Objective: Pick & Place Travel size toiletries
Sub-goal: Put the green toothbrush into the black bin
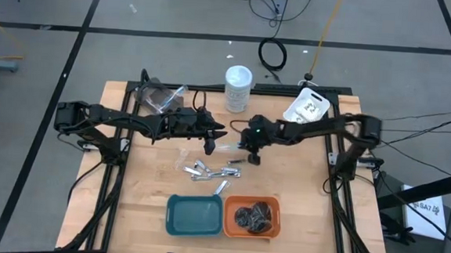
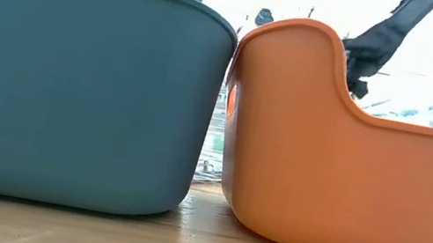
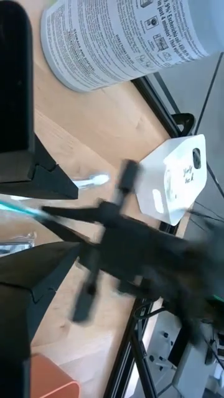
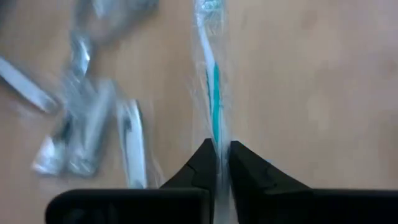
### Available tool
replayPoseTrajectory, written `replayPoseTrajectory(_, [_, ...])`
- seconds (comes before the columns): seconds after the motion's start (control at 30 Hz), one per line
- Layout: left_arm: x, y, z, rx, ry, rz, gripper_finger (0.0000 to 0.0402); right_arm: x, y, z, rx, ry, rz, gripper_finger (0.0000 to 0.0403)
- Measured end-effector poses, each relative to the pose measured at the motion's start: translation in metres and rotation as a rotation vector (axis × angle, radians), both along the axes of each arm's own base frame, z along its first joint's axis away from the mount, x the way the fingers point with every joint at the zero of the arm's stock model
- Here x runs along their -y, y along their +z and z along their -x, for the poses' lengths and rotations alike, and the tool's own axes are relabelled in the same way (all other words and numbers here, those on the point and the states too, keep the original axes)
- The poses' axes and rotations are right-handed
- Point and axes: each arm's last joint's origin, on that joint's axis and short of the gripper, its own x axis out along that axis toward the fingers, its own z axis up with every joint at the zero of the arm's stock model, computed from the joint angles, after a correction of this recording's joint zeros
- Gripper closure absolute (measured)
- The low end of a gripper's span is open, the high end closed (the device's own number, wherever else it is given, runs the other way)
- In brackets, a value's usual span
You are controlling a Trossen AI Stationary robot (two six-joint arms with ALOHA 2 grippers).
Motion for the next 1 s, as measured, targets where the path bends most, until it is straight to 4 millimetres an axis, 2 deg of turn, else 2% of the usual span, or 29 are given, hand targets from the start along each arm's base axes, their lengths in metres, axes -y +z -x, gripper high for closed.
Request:
replayPoseTrajectory(0.1, [0.0,0.0,0.0,0.003,0.0,-0.001,0.0282,-0.005,0.018,0.019,0.055,-0.016,-0.004,0.0385])
replayPoseTrajectory(0.27, [0.0,0.001,0.0,0.004,-0.005,-0.014,0.0282,-0.016,0.03,0.059,0.118,-0.06,-0.029,0.0385])
replayPoseTrajectory(0.4, [0.0,0.001,-0.001,0.012,-0.006,-0.018,0.0282,-0.021,0.026,0.091,0.177,-0.179,-0.002,0.0386])
replayPoseTrajectory(0.57, [0.0,0.007,-0.002,0.073,-0.006,-0.03,0.0281,-0.022,0.024,0.12,0.446,-0.272,-0.01,0.0386])
replayPoseTrajectory(0.77, [0.004,0.021,-0.006,0.214,0.007,-0.051,0.0271,-0.028,0.033,0.142,0.842,-0.18,-0.053,0.0386])
replayPoseTrajectory(0.87, [0.008,0.025,-0.007,0.265,0.017,-0.06,0.0237,-0.032,0.038,0.144,0.911,-0.107,-0.072,0.0386])
replayPoseTrajectory(1.0, [0.013,0.032,-0.008,0.34,0.016,-0.048,0.0172,-0.034,0.037,0.142,0.904,-0.074,-0.07,0.0386])
